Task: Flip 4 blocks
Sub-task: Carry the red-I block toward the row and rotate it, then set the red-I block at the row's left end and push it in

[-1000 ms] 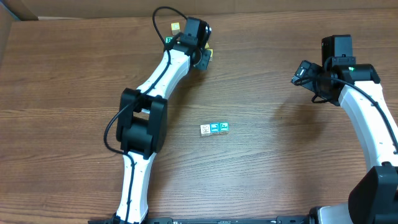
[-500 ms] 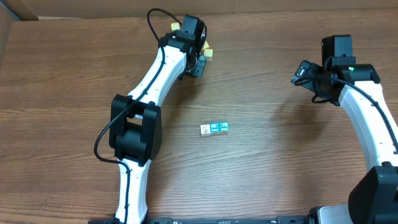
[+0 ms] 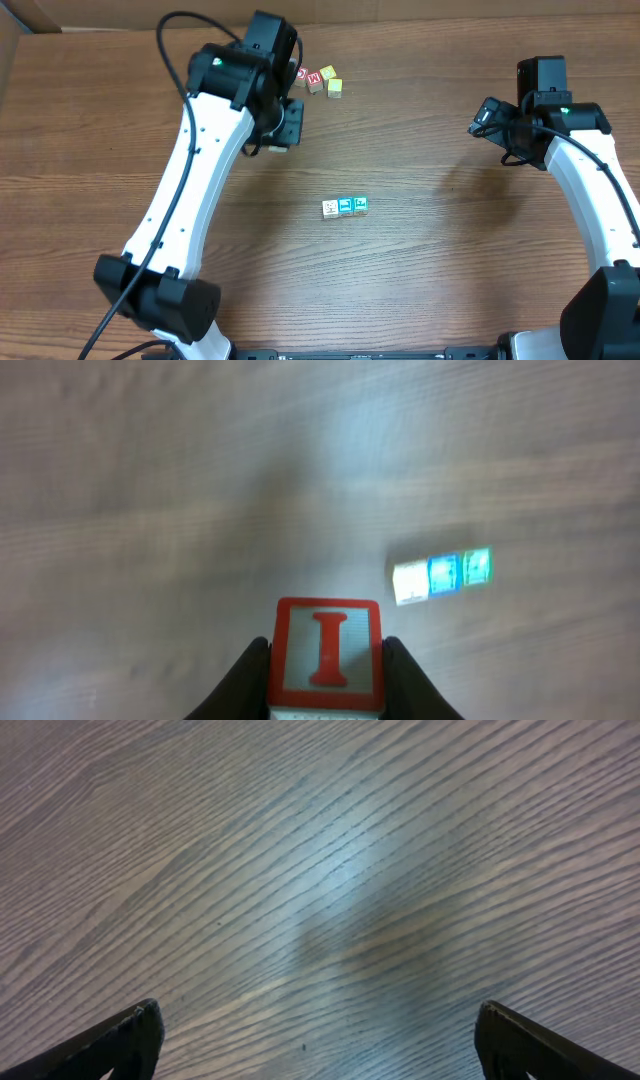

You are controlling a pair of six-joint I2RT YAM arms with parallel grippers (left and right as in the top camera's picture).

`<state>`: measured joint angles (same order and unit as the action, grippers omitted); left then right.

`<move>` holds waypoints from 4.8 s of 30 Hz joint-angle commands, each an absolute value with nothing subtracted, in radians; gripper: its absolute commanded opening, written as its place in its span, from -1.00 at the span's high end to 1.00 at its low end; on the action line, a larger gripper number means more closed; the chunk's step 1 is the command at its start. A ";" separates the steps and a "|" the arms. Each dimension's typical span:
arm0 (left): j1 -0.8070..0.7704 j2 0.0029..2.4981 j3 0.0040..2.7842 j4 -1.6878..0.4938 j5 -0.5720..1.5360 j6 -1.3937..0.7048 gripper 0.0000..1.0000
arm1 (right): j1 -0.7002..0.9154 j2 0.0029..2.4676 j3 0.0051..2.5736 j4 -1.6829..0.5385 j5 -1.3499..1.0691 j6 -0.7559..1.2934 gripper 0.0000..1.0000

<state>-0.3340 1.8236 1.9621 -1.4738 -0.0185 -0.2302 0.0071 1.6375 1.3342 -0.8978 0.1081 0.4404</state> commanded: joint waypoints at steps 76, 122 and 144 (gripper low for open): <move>-0.350 1.819 1.137 -0.822 0.080 -0.434 0.92 | 0.005 1.632 1.343 -0.892 0.111 0.437 -1.00; -0.408 1.819 1.137 -0.815 0.131 -0.430 0.92 | 0.005 1.632 1.343 -0.893 0.111 0.437 -1.00; -0.386 1.822 1.245 -0.700 0.067 -0.415 0.92 | 0.005 1.632 1.343 -0.893 0.111 0.437 -1.00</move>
<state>-0.3798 1.8160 1.2263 -0.7021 0.0818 -0.4309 0.0071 1.6375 1.3342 -0.8982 0.1081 0.4408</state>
